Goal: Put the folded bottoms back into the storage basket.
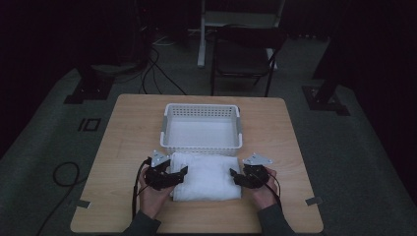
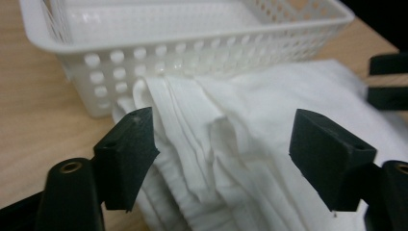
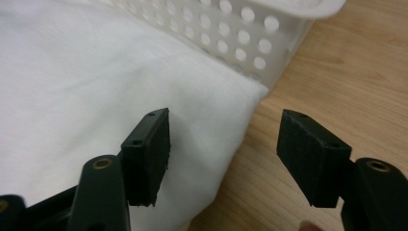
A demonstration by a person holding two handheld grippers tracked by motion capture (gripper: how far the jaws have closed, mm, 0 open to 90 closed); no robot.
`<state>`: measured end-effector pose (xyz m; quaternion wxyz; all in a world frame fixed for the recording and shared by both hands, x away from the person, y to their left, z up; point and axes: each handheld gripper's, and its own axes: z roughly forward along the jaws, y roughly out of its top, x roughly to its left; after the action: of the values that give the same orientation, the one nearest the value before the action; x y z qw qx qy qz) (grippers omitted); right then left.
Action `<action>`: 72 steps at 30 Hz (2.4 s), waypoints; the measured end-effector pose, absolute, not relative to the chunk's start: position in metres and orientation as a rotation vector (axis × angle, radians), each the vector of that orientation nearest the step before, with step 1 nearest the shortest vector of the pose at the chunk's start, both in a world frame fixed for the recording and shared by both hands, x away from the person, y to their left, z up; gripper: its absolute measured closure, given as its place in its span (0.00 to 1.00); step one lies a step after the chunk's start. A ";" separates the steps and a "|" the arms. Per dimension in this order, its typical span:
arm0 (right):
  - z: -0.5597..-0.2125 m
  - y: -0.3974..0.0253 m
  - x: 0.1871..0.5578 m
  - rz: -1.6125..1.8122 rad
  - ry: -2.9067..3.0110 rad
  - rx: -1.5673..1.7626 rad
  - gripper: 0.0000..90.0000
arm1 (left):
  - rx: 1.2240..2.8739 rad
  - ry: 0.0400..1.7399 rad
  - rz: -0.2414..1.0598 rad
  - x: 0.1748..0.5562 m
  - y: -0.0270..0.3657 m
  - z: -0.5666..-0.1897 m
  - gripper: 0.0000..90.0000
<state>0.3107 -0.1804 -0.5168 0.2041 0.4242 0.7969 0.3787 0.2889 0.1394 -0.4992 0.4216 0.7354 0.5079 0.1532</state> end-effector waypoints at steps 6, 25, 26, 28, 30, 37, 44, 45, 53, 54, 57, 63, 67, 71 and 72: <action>-0.504 -0.177 0.298 1.121 2.192 1.209 0.22 | 1.855 1.300 0.383 0.292 0.135 -0.514 0.16; -0.536 -0.167 0.318 1.191 2.320 1.369 0.11 | 1.825 1.387 0.251 0.316 0.144 -0.553 0.00; -0.538 -0.168 0.320 1.195 2.325 1.384 0.11 | 1.825 1.387 0.251 0.316 0.144 -0.553 0.00; -0.539 -0.168 0.321 1.195 2.332 1.392 0.11 | 1.818 1.384 0.240 0.317 0.145 -0.554 0.00; -0.542 -0.168 0.322 1.190 2.337 1.396 0.10 | 1.819 1.383 0.242 0.317 0.144 -0.554 0.00; -0.550 -0.173 0.330 1.248 2.374 1.494 0.10 | 1.826 1.389 0.225 0.318 0.143 -0.553 0.00; -0.550 -0.174 0.334 1.296 2.417 1.472 0.16 | 1.848 1.361 0.177 0.321 0.144 -0.551 0.05; -0.550 -0.174 0.335 1.318 2.425 1.476 0.22 | 1.843 1.351 0.154 0.321 0.145 -0.551 0.10; -0.554 -0.179 0.341 1.465 2.465 1.508 0.56 | 1.816 1.297 0.092 0.320 0.147 -0.550 0.33; -0.553 -0.179 0.340 1.470 2.464 1.488 0.61 | 1.824 1.286 0.105 0.319 0.146 -0.549 0.36; -0.548 -0.176 0.335 1.457 2.451 1.420 0.71 | 1.842 1.258 0.180 0.312 0.141 -0.544 0.47; -0.539 -0.168 0.323 1.372 2.415 1.292 0.77 | 1.873 1.224 0.310 0.302 0.132 -0.537 0.58; -0.534 -0.166 0.316 1.353 2.387 1.241 0.78 | 1.892 1.197 0.393 0.294 0.127 -0.532 0.60; -0.530 -0.165 0.309 1.343 2.368 1.191 0.78 | 1.893 1.177 0.424 0.289 0.126 -0.528 0.61; -0.530 -0.165 0.309 1.343 2.368 1.191 0.78 | 1.895 1.171 0.433 0.288 0.126 -0.527 0.61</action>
<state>0.3085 -0.1648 -0.5296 0.0849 0.3994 0.7941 0.4503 0.2875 0.1260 -0.5270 0.4226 0.7569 0.4676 0.1728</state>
